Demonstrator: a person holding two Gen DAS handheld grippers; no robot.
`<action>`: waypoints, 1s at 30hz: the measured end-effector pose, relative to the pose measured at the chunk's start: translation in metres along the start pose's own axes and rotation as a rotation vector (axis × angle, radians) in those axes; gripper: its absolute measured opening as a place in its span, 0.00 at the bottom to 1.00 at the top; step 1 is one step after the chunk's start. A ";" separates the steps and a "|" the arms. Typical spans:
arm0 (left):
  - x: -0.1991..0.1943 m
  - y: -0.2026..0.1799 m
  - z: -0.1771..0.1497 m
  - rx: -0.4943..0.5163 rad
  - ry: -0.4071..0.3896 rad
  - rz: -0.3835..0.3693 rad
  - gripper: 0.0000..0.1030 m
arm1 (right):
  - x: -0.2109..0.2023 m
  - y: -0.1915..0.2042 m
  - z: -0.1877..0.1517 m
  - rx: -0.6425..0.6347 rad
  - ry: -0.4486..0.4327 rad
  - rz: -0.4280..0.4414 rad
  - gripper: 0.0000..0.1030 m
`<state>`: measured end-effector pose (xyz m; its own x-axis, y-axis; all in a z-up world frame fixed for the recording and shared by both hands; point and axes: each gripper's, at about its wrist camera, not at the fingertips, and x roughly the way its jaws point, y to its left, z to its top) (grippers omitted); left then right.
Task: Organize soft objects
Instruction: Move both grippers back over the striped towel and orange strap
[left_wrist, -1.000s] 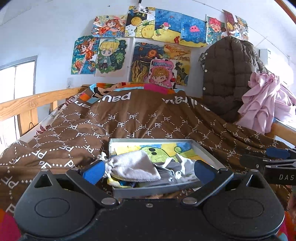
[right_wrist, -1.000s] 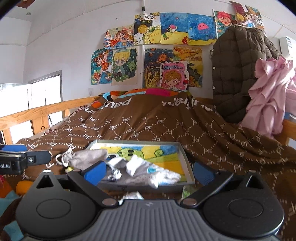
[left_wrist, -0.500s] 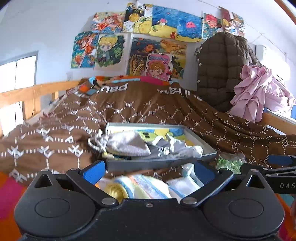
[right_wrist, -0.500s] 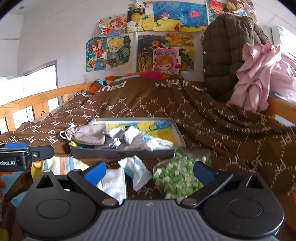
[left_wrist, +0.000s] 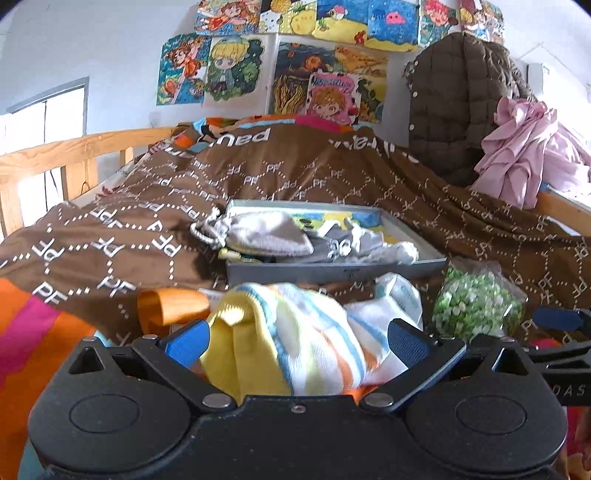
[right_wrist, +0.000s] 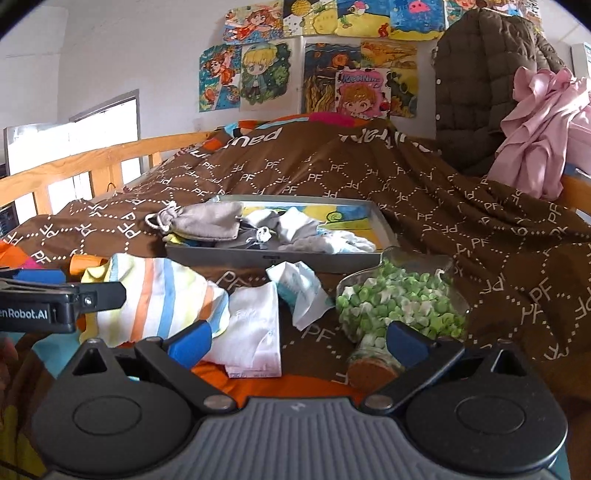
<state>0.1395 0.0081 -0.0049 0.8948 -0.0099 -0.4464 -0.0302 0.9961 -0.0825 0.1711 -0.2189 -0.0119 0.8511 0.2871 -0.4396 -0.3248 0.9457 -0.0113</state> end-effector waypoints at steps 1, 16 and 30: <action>0.000 0.000 -0.001 -0.002 0.010 0.005 0.99 | 0.001 0.001 -0.001 -0.007 0.004 0.002 1.00; -0.001 0.004 -0.013 0.014 0.083 0.046 0.99 | 0.014 0.014 -0.013 -0.078 0.060 0.057 1.00; -0.009 0.026 -0.021 -0.020 0.104 0.079 0.99 | 0.016 0.027 -0.019 -0.129 0.078 0.090 1.00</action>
<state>0.1210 0.0321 -0.0216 0.8383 0.0583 -0.5421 -0.1085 0.9922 -0.0611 0.1682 -0.1917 -0.0368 0.7836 0.3519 -0.5120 -0.4523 0.8881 -0.0817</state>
